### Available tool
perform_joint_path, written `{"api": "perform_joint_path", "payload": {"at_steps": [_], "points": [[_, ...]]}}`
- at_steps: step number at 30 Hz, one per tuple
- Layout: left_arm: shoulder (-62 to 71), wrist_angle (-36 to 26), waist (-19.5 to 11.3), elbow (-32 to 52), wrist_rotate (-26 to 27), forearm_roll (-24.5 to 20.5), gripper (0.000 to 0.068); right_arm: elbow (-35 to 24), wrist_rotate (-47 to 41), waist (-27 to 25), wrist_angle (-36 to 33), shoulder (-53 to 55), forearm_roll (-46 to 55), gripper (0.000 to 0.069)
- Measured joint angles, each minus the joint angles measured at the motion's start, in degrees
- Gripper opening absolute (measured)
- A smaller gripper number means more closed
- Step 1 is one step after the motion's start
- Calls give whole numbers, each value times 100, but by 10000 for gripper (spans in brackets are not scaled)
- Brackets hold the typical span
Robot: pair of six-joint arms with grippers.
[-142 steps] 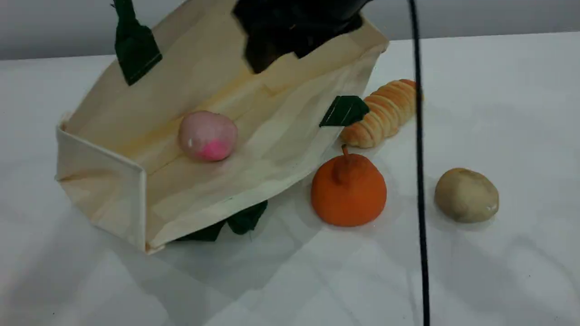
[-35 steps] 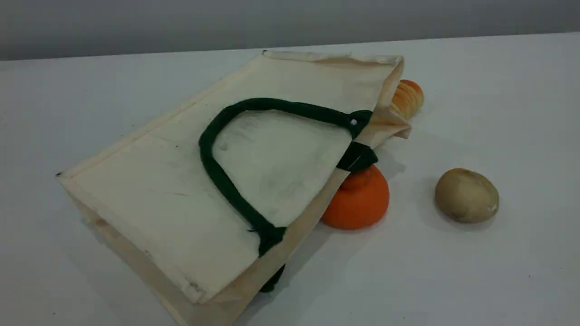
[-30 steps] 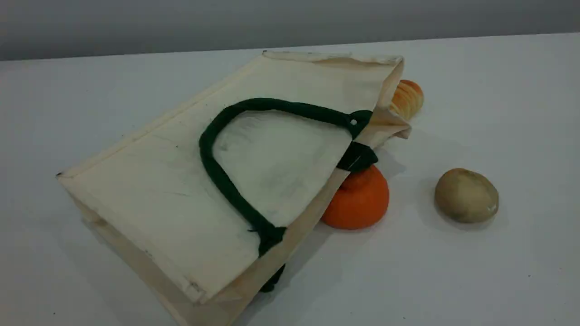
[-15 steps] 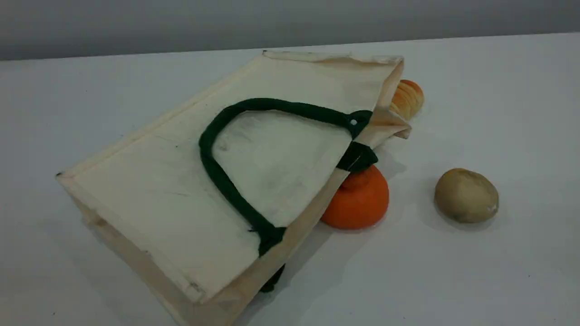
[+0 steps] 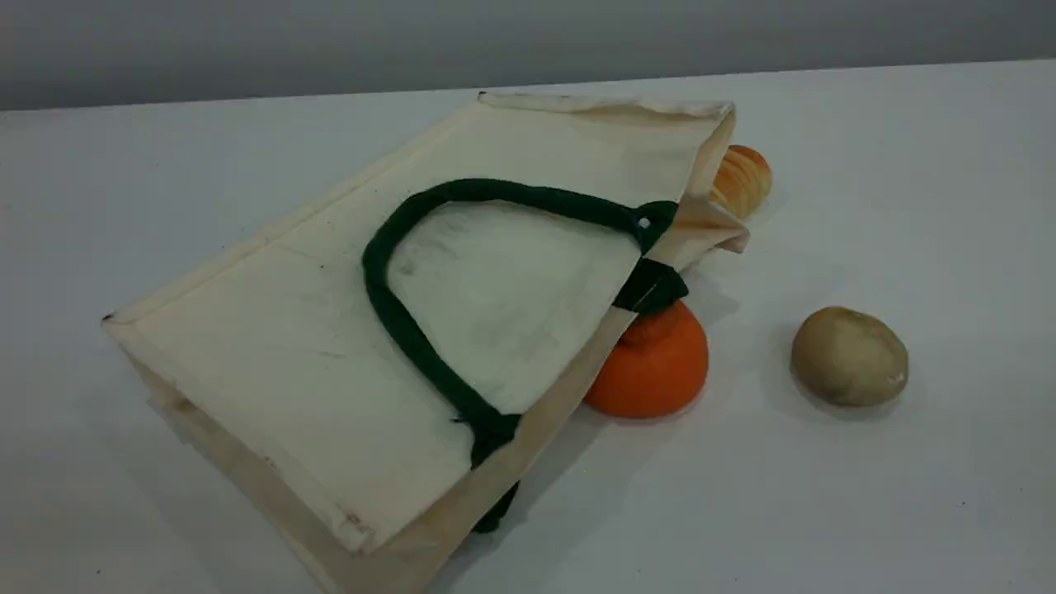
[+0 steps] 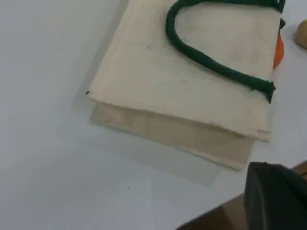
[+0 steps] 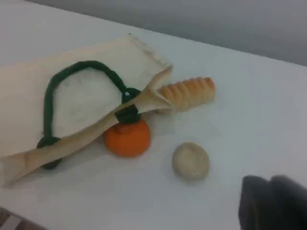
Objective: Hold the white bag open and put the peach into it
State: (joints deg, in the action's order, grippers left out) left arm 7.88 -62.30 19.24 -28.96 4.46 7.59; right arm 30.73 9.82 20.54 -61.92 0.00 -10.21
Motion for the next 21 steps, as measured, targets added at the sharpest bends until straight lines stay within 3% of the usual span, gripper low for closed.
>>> {"api": "perform_joint_path", "payload": {"at_steps": [17,21], "points": [[0,47,0,12,120,-100,8,-159,-5,0,49,0,-11,16],[0,47,0,12,-173,-381,9,-159,0,0,49,0,-11,16]]}}
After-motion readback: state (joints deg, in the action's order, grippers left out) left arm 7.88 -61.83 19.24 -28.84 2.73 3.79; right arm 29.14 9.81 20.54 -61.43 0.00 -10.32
